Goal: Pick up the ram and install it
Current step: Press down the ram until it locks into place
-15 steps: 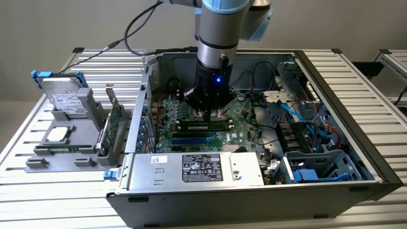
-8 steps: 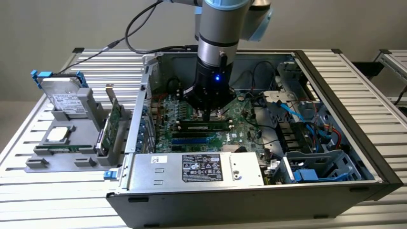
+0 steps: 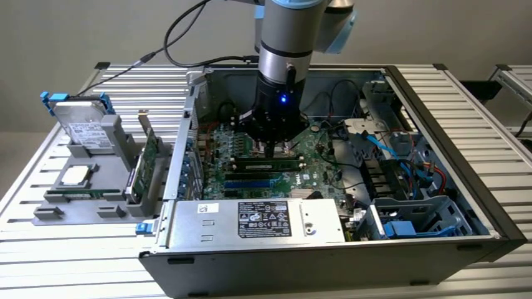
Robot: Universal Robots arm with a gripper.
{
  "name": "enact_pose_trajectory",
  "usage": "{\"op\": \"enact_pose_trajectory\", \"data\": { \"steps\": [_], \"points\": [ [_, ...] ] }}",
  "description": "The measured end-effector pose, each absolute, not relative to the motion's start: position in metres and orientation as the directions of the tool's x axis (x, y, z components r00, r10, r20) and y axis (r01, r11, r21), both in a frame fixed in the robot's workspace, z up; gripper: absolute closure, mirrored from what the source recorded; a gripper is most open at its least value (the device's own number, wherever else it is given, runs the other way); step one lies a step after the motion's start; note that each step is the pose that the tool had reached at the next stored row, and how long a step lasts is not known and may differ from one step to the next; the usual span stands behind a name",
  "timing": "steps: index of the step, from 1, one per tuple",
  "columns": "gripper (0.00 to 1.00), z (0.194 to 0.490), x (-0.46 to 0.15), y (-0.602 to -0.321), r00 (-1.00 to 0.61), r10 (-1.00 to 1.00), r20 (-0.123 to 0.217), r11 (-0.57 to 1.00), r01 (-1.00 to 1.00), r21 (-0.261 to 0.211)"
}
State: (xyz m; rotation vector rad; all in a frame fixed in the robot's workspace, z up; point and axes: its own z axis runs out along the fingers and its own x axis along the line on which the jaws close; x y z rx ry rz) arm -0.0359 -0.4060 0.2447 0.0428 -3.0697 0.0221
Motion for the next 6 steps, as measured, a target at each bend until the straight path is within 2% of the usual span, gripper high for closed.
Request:
{"op": "enact_pose_trajectory", "data": {
  "steps": [6],
  "points": [
    [0.90, 0.2447, -0.0359, -0.4060, -0.997, -0.027, 0.072, 1.000, -0.028, -0.013]
  ]
}}
